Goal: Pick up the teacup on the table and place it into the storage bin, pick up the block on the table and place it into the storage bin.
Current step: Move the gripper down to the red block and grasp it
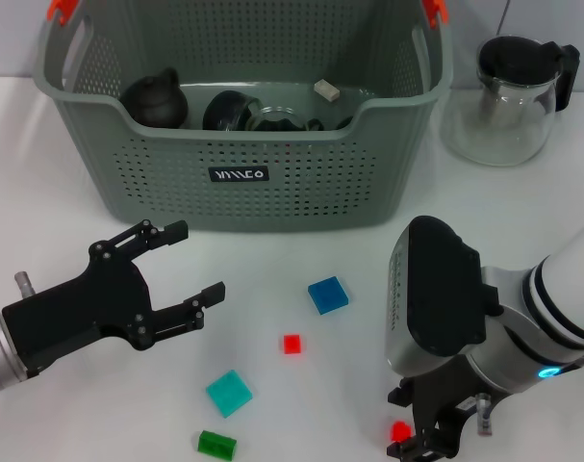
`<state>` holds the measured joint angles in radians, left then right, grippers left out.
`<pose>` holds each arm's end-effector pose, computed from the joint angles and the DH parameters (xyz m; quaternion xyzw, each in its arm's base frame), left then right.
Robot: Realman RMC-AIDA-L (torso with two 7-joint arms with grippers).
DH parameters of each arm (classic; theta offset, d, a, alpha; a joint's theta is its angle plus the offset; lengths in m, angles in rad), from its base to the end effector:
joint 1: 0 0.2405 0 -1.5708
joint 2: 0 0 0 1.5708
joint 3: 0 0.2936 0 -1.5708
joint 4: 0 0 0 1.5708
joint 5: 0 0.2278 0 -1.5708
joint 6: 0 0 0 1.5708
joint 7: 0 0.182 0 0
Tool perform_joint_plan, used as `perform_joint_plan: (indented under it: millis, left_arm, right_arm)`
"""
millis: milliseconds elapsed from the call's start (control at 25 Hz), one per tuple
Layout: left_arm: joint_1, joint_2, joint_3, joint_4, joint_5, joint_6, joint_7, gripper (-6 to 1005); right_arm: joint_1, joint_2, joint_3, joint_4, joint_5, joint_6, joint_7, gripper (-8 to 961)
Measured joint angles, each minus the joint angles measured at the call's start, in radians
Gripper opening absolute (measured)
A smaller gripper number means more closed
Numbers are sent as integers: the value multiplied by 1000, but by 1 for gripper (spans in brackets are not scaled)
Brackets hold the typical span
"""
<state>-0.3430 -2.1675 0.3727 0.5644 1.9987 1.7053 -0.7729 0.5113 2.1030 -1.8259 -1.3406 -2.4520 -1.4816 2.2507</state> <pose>-0.3276 0.2969 -0.0579 -0.9049 -0.0915 -0.3189 0.2667 0.2093 0.3123 -0.1467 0.9713 -0.0784 0.2246 0.0009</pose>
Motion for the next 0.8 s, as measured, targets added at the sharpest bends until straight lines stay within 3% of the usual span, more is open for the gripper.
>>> perform_joint_plan:
  millis: [120, 280, 800]
  left_arm:
    - [1, 0, 0, 0, 0, -1, 1, 827]
    - [1, 0, 0, 0, 0, -1, 2, 827]
    - [1, -1, 0, -9, 0, -1, 11, 827]
  right_arm:
    - [4, 0, -11, 4, -2, 2, 5, 624]
    - [15, 0, -12, 23, -2, 6, 7, 454]
    - [21, 2, -15, 34, 1, 7, 16, 444]
